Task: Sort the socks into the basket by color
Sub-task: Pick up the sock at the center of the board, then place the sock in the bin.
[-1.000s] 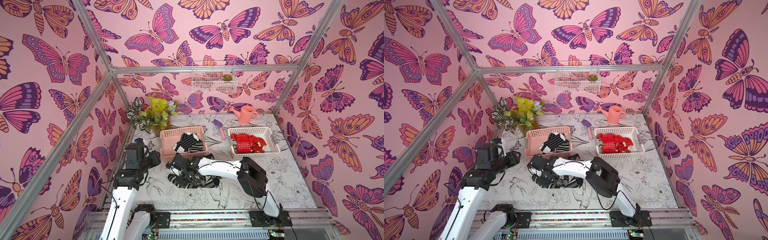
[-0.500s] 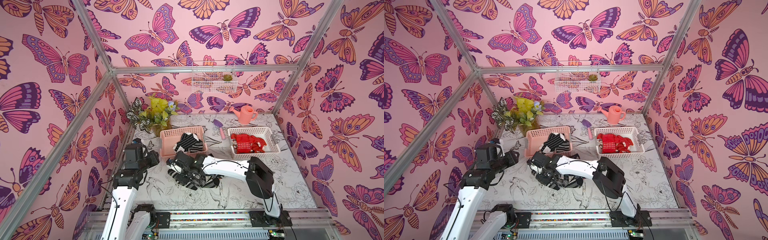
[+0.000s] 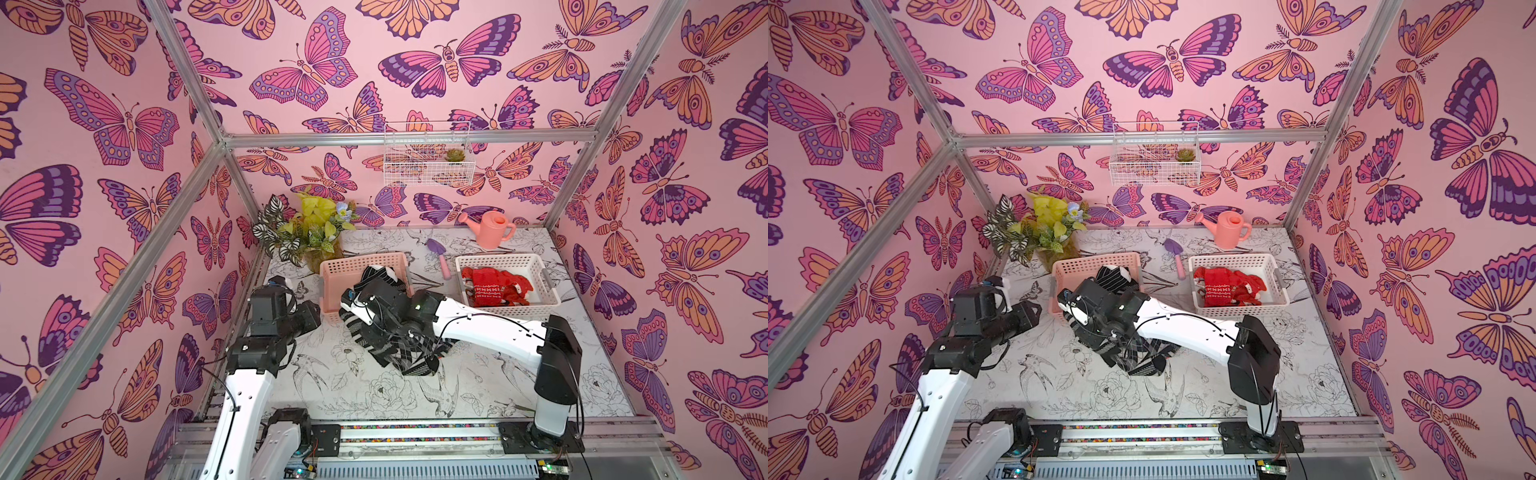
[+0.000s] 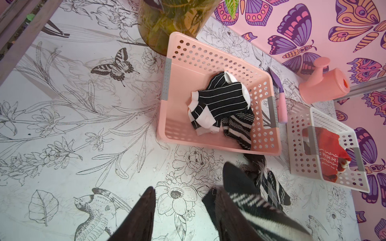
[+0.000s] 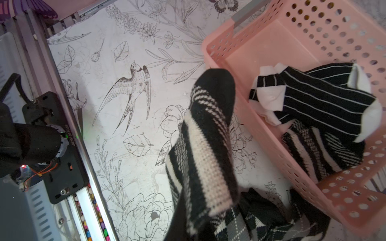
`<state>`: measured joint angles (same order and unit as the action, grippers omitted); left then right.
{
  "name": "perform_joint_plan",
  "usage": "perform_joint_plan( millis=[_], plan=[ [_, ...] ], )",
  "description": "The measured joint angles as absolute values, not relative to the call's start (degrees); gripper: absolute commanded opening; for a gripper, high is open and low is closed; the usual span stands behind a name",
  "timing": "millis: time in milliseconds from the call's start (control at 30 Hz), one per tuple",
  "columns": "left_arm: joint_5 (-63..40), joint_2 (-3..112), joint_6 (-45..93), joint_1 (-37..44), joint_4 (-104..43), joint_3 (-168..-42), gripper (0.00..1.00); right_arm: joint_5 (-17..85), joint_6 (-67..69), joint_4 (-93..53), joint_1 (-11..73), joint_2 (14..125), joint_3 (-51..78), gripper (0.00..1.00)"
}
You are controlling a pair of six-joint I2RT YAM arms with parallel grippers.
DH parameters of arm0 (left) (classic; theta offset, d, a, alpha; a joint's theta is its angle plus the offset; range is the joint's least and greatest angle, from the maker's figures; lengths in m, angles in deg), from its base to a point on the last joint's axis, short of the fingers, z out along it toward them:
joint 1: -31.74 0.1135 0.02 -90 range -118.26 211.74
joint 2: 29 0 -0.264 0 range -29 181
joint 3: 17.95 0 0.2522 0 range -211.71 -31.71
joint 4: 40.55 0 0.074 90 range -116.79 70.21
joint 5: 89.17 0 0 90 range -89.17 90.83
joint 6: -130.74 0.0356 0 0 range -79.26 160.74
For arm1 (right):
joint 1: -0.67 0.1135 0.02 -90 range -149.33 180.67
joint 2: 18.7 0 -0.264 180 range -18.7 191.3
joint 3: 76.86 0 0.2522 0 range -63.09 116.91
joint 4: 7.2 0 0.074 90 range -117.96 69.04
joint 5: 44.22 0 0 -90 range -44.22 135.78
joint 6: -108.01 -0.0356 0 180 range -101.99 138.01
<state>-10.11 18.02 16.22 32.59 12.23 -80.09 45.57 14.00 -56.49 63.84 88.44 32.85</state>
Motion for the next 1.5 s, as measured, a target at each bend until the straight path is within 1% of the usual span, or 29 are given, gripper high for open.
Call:
perform_joint_plan(
  millis=[533, 800, 1167, 1500],
  plan=[
    [-15.94, 19.99, 16.25, 32.59, 10.55, -79.39, 0.48, 48.35, 17.45, -58.39, 53.33, 88.76, 44.87, 0.02],
    [-17.43, 21.04, 16.25, 32.59, 10.42, -79.37, 0.48, 48.72, 18.74, -57.21, 49.55, 93.83, 50.49, 0.02],
    [-17.84, 21.26, 16.25, 32.59, 9.83, -79.35, 0.48, 48.04, 17.41, -52.99, 47.17, 102.75, 53.13, 0.02],
    [-17.86, 21.26, 16.27, 32.59, 9.39, -79.35, 0.48, 44.59, 11.29, -49.6, 46.71, 105.55, 55.14, 0.02]
  ],
)
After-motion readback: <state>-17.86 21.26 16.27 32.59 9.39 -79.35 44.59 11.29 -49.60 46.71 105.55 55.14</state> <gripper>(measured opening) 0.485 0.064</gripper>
